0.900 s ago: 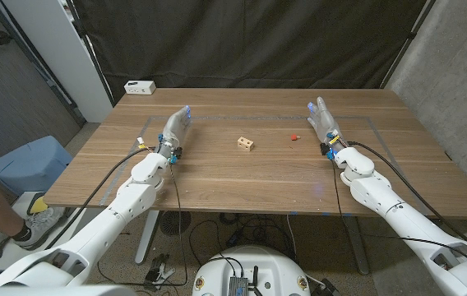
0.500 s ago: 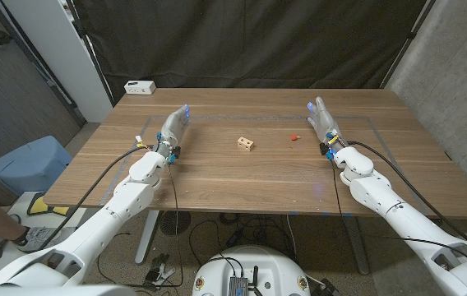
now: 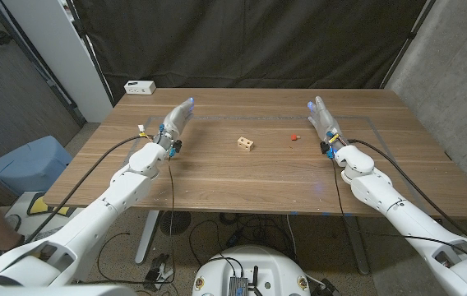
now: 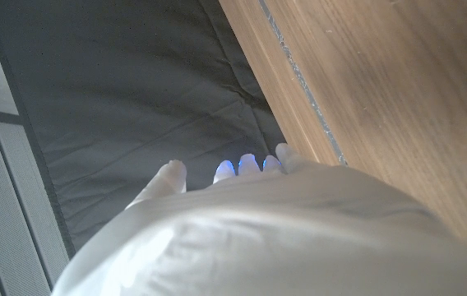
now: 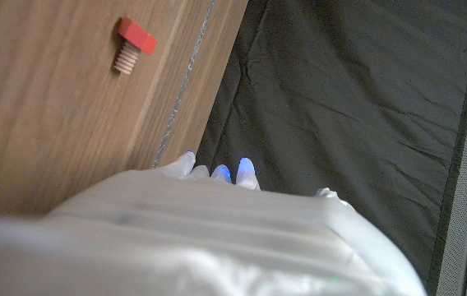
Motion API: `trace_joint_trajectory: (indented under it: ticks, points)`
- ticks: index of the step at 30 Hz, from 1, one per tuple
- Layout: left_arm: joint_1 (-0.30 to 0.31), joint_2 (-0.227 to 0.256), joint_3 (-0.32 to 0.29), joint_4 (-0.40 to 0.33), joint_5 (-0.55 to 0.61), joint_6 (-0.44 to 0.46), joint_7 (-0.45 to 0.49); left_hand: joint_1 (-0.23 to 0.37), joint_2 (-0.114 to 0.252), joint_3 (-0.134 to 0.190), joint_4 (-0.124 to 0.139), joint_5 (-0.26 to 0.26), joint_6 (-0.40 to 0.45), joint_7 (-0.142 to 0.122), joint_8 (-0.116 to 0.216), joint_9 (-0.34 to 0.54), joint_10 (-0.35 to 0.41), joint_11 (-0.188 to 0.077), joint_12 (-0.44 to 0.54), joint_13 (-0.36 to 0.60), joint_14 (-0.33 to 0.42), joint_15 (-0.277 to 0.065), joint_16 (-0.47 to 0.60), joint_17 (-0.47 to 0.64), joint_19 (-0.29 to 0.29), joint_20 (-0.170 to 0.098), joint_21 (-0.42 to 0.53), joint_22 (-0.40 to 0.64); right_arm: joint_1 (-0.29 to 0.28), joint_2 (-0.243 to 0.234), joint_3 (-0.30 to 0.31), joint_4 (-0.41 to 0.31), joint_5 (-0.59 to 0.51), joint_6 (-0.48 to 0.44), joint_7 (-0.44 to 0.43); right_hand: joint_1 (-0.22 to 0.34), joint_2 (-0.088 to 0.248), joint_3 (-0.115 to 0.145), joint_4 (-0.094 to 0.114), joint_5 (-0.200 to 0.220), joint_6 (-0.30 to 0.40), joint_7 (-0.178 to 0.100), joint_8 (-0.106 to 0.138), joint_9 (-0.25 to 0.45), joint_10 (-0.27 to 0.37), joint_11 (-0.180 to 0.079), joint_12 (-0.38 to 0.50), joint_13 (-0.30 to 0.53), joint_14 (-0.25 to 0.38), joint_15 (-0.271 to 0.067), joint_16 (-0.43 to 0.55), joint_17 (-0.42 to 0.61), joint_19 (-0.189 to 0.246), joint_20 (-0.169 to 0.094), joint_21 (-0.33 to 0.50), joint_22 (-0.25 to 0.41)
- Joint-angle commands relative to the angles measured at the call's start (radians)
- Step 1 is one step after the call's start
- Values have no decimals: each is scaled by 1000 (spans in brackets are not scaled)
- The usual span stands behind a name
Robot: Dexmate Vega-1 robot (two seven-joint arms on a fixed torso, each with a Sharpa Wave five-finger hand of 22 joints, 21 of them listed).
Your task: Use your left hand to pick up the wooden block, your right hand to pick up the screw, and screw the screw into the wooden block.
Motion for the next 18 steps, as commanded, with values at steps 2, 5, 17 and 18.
trace_joint_trajectory:
  ticks: [2,5,17,18]
  points:
    - [-58,25,42,-18,97,35,-9,26,-28,-9,-41,4,13,-56,2,4,12,-37,2,3,-14,-6,1,7,-14,44,-3,5,23,7,3,38,-6,19,5,13,11,9,3,9,6,-2,4,2,2,-8,5,3,-1,-3,9,2,6,-28,3,2]
    - [-67,39,48,-31,118,37,-17,30,-38,-12,-52,3,22,-63,3,4,16,-44,1,3,-18,-12,0,7,-20,47,-4,5,32,11,2,55,-4,29,17,14,11,10,3,9,5,-2,3,2,2,-7,5,3,-2,-2,9,2,7,-28,3,2]
    - [-79,106,70,-119,193,90,-47,41,-66,-24,-84,0,56,-65,10,5,35,-57,3,4,-7,-21,6,7,-20,57,0,6,52,16,2,87,1,56,53,13,5,10,2,9,3,-4,2,2,4,-6,6,3,-1,2,9,3,9,-23,3,2]
    - [-81,112,72,-126,198,93,-54,43,-70,-25,-88,0,57,-66,10,5,34,-59,1,4,-8,-22,6,7,-19,63,0,6,51,14,3,85,1,56,54,12,5,10,2,9,3,-4,2,2,4,-6,6,3,-2,2,9,3,9,-23,3,2]
